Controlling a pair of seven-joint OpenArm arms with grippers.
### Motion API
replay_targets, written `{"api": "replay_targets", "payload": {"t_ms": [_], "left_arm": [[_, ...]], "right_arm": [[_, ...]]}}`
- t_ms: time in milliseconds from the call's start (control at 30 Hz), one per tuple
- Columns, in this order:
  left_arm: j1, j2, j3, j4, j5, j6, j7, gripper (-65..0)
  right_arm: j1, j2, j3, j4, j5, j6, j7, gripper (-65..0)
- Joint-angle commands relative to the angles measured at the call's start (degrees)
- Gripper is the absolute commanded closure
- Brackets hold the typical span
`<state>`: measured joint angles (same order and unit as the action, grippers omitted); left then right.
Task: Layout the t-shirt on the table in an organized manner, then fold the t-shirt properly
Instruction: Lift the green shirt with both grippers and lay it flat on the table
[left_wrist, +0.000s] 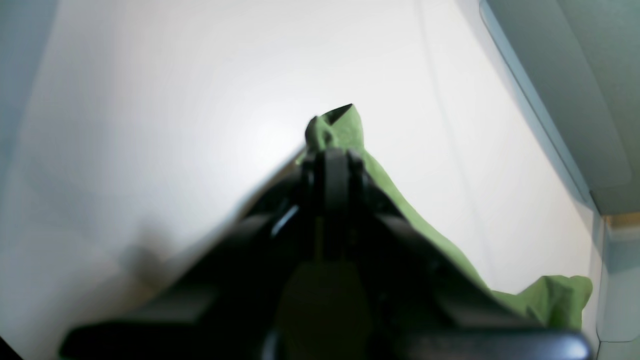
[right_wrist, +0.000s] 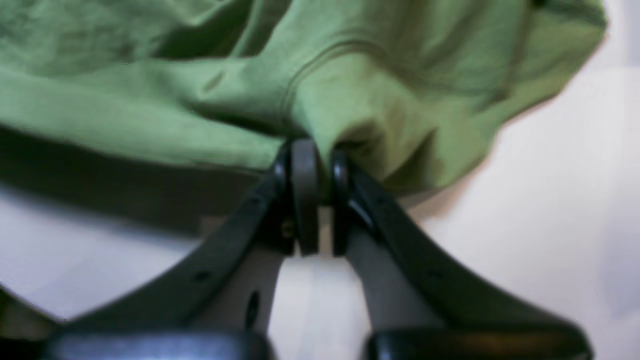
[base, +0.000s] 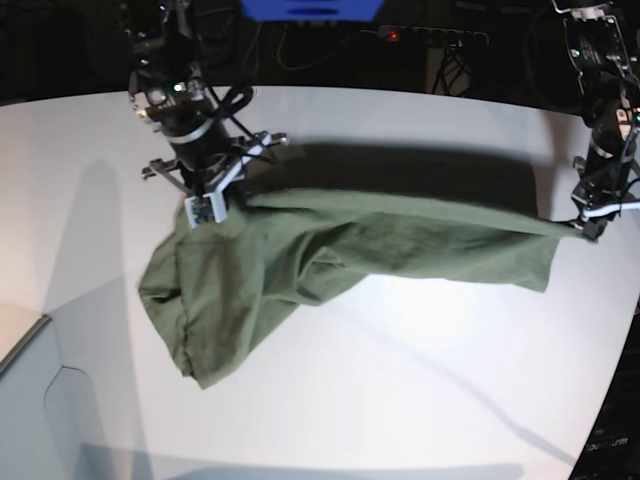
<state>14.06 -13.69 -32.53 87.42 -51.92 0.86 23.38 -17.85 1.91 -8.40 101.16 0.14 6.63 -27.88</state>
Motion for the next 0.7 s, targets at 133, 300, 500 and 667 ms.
{"api": "replay_targets", "payload": {"t_ms": [133,300,500,667], "left_arm": [[-9.54,-2.7,0.05,2.39,-0.43,0.15,-0.74,-0.1],[-20.61,-7.01,4.62,1.24,-0.34,0.32,-0.65,-0.1],[-36.79,-9.47,13.33,-7.02,-0.34,0.32,-0.65,-0.1],[-50.15,-9.47,20.09,-15.28,-0.34,0.32,-1.09,-0.1]], "right_arm": [[7.6,2.61,0.36,5.52,-0.01,-0.44,1.72,0.0],[15.69,2.97,2.29,5.69,-0.19,-0.35,1.72,0.0],[28.62,2.97,3.26,0.51,-0.1,-0.35,2.16,0.0],[42.15,3.05,3.26,-6.26,-0.1,-0.35,2.25,0.0]]}}
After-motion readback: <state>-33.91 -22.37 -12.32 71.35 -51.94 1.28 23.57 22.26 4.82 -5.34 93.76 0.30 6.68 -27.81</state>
